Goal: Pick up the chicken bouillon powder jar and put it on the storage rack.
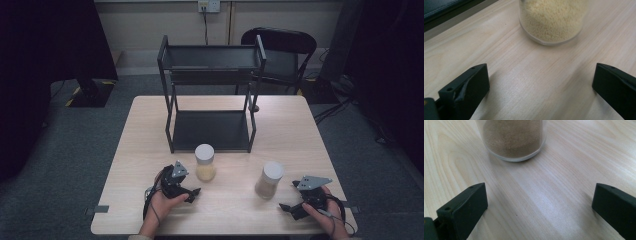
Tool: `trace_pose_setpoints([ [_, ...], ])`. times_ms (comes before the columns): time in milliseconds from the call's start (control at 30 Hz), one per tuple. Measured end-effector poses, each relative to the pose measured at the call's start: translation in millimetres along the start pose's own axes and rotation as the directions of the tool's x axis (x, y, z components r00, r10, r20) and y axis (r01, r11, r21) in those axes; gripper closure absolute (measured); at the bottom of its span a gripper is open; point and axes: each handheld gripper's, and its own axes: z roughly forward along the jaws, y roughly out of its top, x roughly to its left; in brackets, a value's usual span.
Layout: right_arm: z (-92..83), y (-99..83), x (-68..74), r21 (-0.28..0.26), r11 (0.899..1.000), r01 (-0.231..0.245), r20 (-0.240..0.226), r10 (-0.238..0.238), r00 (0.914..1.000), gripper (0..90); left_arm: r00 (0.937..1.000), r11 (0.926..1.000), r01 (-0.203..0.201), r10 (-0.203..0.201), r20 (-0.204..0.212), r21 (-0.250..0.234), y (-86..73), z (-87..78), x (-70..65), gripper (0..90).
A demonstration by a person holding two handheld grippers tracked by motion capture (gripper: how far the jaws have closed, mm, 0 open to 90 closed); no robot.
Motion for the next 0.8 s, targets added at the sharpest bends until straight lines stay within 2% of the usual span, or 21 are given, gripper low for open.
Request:
trace_pose_setpoints([
  [33,0.0,0.0,0.0,0.0,1.0,0.0,0.0,0.0,1.0,0.0,1.0,1.0,0.004,-0.004,0.004,-0.001,0.2,-0.1,0.8,1.3],
  [100,0.0,-0.1,0.0,-0.001,1.0,0.0,0.0,0.0,1.0,0.0,0.9999,0.9998,-0.014,0.014,-0.006,0.013,4.6,0.0,-1.3,1.8],
  [433,0.0,-0.1,0.0,-0.001,1.0,0.0,0.0,0.0,1.0,0.0,0.9993,0.9995,-0.02,0.021,0.03,-0.023,15.1,1.3,-0.2,3.2],
  [800,0.1,-0.2,0.1,-0.001,1.0,0.0,0.0,0.0,1.0,0.0,0.9988,0.9991,-0.026,0.027,0.042,-0.034,25.6,7.9,-1.7,3.2],
])
